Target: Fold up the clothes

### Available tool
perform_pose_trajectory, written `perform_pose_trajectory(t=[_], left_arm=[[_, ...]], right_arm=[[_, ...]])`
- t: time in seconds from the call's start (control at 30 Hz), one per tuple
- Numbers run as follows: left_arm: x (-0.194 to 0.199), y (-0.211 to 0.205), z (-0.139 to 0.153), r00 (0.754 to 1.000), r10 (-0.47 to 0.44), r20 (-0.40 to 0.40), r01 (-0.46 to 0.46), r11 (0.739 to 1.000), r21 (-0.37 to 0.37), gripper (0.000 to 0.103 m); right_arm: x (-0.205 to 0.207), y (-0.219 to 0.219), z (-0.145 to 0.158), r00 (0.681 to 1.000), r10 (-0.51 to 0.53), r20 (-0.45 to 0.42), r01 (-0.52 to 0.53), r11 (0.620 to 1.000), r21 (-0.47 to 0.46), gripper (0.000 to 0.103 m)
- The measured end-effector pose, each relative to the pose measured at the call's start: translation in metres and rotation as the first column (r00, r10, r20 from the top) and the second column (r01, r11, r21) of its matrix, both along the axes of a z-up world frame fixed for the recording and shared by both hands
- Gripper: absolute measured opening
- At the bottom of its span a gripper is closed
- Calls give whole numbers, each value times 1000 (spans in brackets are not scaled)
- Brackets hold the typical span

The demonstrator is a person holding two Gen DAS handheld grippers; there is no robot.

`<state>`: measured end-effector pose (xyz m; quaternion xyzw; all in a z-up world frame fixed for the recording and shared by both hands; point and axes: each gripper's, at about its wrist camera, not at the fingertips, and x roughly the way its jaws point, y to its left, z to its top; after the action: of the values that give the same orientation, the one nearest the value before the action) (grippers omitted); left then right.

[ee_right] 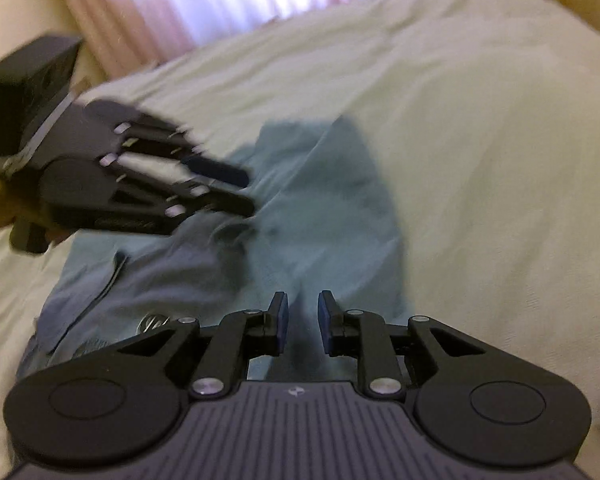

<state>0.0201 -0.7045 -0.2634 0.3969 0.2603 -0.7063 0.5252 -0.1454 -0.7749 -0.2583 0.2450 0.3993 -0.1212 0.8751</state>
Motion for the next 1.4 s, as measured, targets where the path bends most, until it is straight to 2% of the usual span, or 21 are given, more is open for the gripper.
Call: perform_pose_trajectory(t=[0.07,0.13,0.27,0.33,0.4,0.5,0.57,0.73,0.83,0.87,1.0,1.1,1.17,1.23,1.33,1.4], left_arm=[[2,11,3,1000,-20,11,20,1000,8,21],[8,21,7,1000,-1,17,1,1000,-3,21],[15,24,8,998,51,21,-50,998,-34,21],[7,18,6,999,-2,35,3,999,-43,24],[-2,12,3,997,-54,53,57,997,-50,25],[-18,9,-10,973,-148,175,152,988,-7,25],[-16,14,-14,970,-115,213,117,993,3,22],[6,38,-12,983,-16,185,10,999,31,20],[14,50,-3,983,17,181,-21,1000,20,20],[15,53,1,983,30,179,-31,1000,5,20],[7,44,13,994,94,61,-88,992,-91,21],[-6,26,1,994,109,-10,-109,993,-47,21],[-14,15,-7,991,119,-55,-120,993,-17,21],[-19,14,-18,993,112,-40,-110,993,38,21],[-19,28,-17,995,93,-20,-91,994,51,21],[-18,38,-16,997,80,-7,-79,995,61,21]], right_arm=[[-2,15,5,996,88,30,-89,996,30,22],[-8,28,12,989,145,37,-145,989,7,21],[-21,21,11,998,53,43,-53,998,18,23],[-17,12,8,999,9,36,-10,1000,29,26],[-9,9,7,999,10,42,-11,1000,16,32],[5,13,0,998,49,30,-49,999,7,36],[9,17,-5,997,75,8,-75,997,4,36],[2,41,-10,982,189,-24,-189,982,-11,36],[-8,45,-12,982,185,-37,-185,983,-3,35],[-12,44,-10,985,167,-32,-168,986,1,36],[-23,36,1,997,70,19,-70,997,-24,36],[-27,23,2,999,-21,44,22,999,-29,36],[-32,12,-1,998,-61,36,60,998,13,36],[-37,2,-3,995,-100,26,98,994,53,36],[-45,-9,3,991,-131,41,126,986,106,39],[-49,-8,16,989,-121,83,115,991,73,40]])
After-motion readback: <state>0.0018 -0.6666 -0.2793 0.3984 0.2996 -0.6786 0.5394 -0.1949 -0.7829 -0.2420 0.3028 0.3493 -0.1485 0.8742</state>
